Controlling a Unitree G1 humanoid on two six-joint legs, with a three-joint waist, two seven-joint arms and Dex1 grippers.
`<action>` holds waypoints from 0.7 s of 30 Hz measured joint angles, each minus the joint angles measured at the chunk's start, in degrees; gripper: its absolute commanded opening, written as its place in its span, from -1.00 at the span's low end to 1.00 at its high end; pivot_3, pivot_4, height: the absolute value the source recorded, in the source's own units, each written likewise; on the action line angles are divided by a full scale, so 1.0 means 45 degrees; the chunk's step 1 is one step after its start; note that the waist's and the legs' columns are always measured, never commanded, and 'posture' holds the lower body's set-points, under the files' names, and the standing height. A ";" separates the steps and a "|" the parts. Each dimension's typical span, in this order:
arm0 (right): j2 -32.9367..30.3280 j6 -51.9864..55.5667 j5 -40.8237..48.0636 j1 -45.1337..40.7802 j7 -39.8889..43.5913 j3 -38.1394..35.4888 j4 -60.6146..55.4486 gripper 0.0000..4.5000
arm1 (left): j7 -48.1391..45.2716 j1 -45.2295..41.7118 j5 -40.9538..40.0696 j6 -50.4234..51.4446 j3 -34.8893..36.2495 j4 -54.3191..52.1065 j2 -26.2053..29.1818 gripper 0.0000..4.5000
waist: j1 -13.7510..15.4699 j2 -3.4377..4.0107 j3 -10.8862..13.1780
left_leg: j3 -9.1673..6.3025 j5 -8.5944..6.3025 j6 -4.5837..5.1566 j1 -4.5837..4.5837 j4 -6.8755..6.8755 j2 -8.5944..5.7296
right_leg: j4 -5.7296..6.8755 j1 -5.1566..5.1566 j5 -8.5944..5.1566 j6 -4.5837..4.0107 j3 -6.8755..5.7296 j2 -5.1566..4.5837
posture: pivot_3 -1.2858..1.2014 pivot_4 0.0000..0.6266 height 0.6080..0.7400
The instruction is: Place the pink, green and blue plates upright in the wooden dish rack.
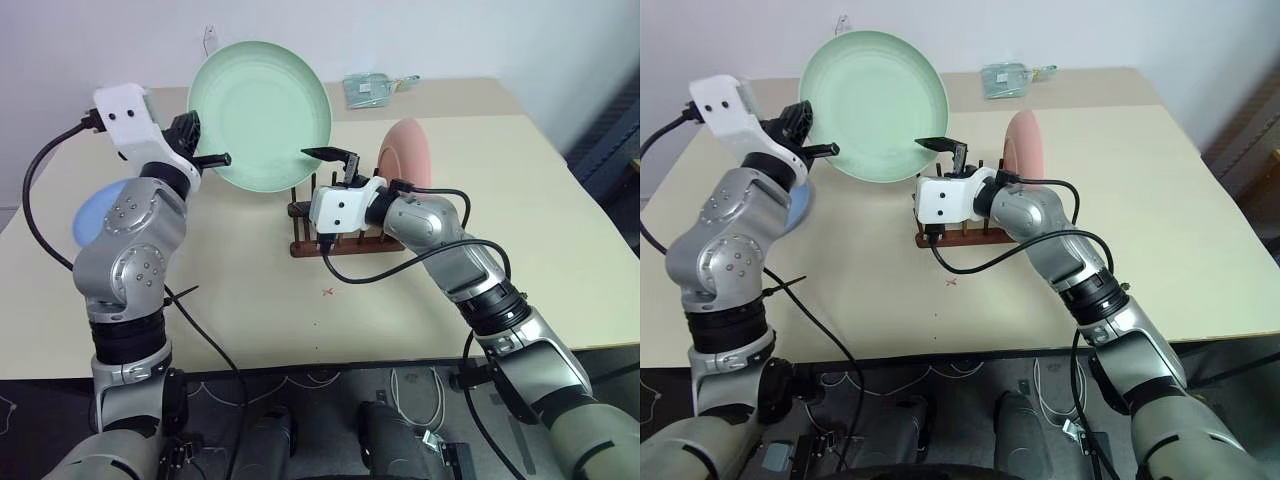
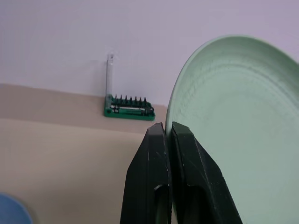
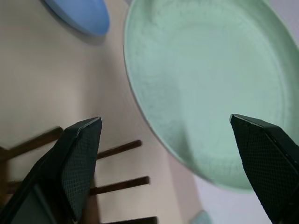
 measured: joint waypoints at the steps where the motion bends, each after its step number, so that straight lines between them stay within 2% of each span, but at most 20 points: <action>1: 0.0052 -0.0157 -0.0209 -0.0079 -0.0127 0.0083 0.0212 0.98 | 0.0028 -0.0014 -0.0030 0.0128 -0.0026 -0.0134 -0.0126 -1.00 | 0.0001 0.0000 0.0000 | 0.0001 0.0003 -0.0006 0.0000 0.0000 0.0000 | 0.0000 0.0001 0.0000 0.0000 0.0000 0.0000 | 0.03 -0.52 1.00; 4: 0.0109 -0.0580 -0.0725 -0.0186 -0.0508 0.0126 0.0745 0.61 | -0.0012 -0.0034 -0.0110 0.0554 -0.0231 -0.0424 -0.0383 -1.00 | -0.0010 0.0000 0.0000 | 0.0000 0.0008 -0.0014 0.0000 -0.0001 0.0000 | 0.0000 0.0001 0.0000 -0.0001 0.0001 0.0000 | 0.03 -0.52 1.00; 11: 0.0120 -0.1403 -0.1487 -0.0297 -0.0802 0.0233 0.1192 -0.98 | -0.0001 -0.0164 -0.0115 0.0807 -0.0069 -0.0555 -0.0519 -1.00 | -0.0034 -0.0002 0.0000 | 0.0000 0.0012 -0.0020 0.0002 -0.0006 0.0001 | 0.0000 0.0000 0.0000 -0.0001 0.0000 0.0002 | 0.03 -0.52 1.00; 12: 0.0167 -0.1503 -0.1624 -0.0295 -0.0844 0.0367 0.1194 -0.98 | 0.0010 -0.0235 -0.0105 0.0814 -0.0020 -0.0555 -0.0535 -1.00 | -0.0034 -0.0001 0.0001 | -0.0001 0.0013 -0.0022 0.0002 -0.0006 0.0001 | -0.0001 0.0000 0.0000 -0.0001 0.0000 0.0002 | 0.03 -0.52 1.00; 15: 0.0246 -0.1613 -0.1874 -0.0296 -0.0999 0.0372 0.1204 -1.00 | -0.0061 -0.0242 -0.0159 0.0779 0.0186 -0.0559 -0.0703 -0.59 | -0.0009 -0.0006 0.0001 | -0.0002 0.0024 -0.0041 0.0001 -0.0006 0.0000 | -0.0001 0.0002 0.0000 -0.0001 0.0001 0.0002 | 0.03 -0.52 1.00; 16: 0.0264 -0.1559 -0.1912 -0.0296 -0.1034 0.0366 0.1267 -1.00 | -0.0101 -0.0242 -0.0228 0.0773 0.0181 -0.0562 -0.0757 -0.42 | -0.0009 -0.0006 0.0001 | -0.0002 0.0025 -0.0042 0.0001 -0.0006 -0.0001 | -0.0001 0.0002 0.0000 -0.0002 0.0001 0.0001 | 0.03 -0.52 1.00; 20: 0.0270 -0.1537 -0.2008 -0.0298 -0.1189 0.0359 0.1366 -1.00 | -0.0186 -0.0272 -0.0567 0.0392 0.0567 -0.0589 -0.1228 0.51 | 0.0000 -0.0007 0.0002 | -0.0003 0.0025 -0.0042 0.0001 -0.0006 -0.0001 | -0.0003 0.0004 0.0000 -0.0002 0.0001 0.0001 | 0.03 -0.52 1.00; 21: 0.0268 -0.1529 -0.2008 -0.0296 -0.1206 0.0349 0.1366 -1.00 | -0.0198 -0.0353 -0.0718 0.0173 0.0769 -0.0561 -0.1299 0.51 | -0.0014 -0.0008 0.0003 | -0.0002 0.0026 -0.0043 0.0002 -0.0006 -0.0001 | -0.0002 0.0003 0.0001 -0.0002 0.0001 0.0002 | 0.03 -0.52 1.00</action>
